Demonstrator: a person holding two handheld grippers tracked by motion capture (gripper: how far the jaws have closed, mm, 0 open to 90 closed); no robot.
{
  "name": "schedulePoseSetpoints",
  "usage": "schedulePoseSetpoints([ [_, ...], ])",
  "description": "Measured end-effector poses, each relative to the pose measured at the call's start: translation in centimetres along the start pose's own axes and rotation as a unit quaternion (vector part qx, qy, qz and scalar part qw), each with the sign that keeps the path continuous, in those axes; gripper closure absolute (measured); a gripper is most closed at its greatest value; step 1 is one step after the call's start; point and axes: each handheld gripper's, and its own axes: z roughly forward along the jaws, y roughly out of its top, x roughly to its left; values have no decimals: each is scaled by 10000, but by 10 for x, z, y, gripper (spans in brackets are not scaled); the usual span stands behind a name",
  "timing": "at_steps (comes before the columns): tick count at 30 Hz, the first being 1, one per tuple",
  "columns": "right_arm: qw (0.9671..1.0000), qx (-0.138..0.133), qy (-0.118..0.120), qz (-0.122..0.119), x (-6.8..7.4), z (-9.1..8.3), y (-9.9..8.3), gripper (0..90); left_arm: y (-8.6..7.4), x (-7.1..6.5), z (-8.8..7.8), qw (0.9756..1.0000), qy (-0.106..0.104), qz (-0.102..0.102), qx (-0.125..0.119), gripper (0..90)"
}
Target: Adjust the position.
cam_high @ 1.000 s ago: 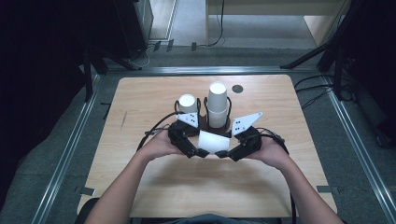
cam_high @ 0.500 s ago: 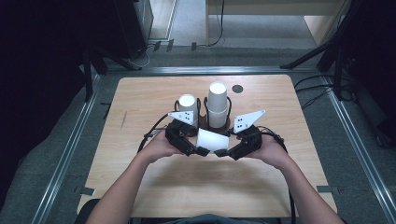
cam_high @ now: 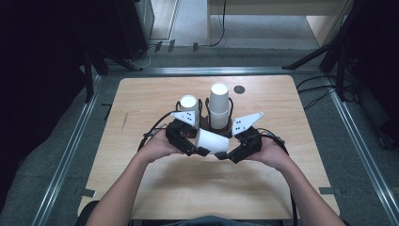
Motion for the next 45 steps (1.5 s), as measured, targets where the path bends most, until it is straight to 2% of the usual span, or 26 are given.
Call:
schedulePoseSetpoints([
  [3, 9999, 89, -97, 92, -1, 1, -2, 245, 0, 1, -3, 10000, 28, -35, 4, 236],
  [6, 9997, 145, -147, 136, -3, 2, -3, 245, 3, 0, -4, 9997, 121, 47, 225, 237],
  [11, 9993, 264, -163, 212, -4, 4, -6, 241, 8, -1, -7, 9991, 243, 116, 337, 237],
  [16, 9991, 267, -220, 246, -5, 4, -6, 223, 11, -1, -7, 9977, 331, 170, 569, 236],
  [17, 9991, 266, -234, 249, -5, 4, -6, 221, 12, -1, -7, 9968, 400, 217, 655, 236],
  [20, 9989, 311, -237, 271, -5, 5, -7, 219, 15, -2, -5, 9947, 424, 348, 872, 235],
  [26, 9987, 395, -297, 156, -4, 7, -7, 219, 18, 1, -2, 9916, 466, 380, 1147, 235],
  [29, 9987, 361, -312, 184, -5, 6, -6, 218, 18, 2, 0, 9908, 473, 346, 1220, 235],
  [31, 9986, 360, -333, 215, -5, 7, -6, 219, 19, 2, 4, 9870, 589, 416, 1439, 235],
  [32, 9985, 369, -347, 187, -5, 8, -6, 218, 20, 2, 5, 9864, 600, 421, 1471, 235],
  [33, 9985, 388, -337, 174, -5, 9, -6, 219, 20, 2, 5, 9871, 570, 372, 1447, 235],
  [34, 9985, 394, -327, 181, -4, 9, -6, 219, 21, 2, 5, 9868, 543, 414, 1469, 235],
  [39, 9985, 419, -340, 132, -4, 13, -5, 219, 30, -1, 12, 9825, 566, 533, 1690, 235],
  [42, 9984, 450, -321, 101, -3, 15, -5, 219, 32, -1, 16, 9819, 508, 535, 1745, 235],
  [45, 9983, 511, -278, 89, -2, 18, -6, 222, 30, -3, 19, 9826, 486, 523, 1713, 234],
])
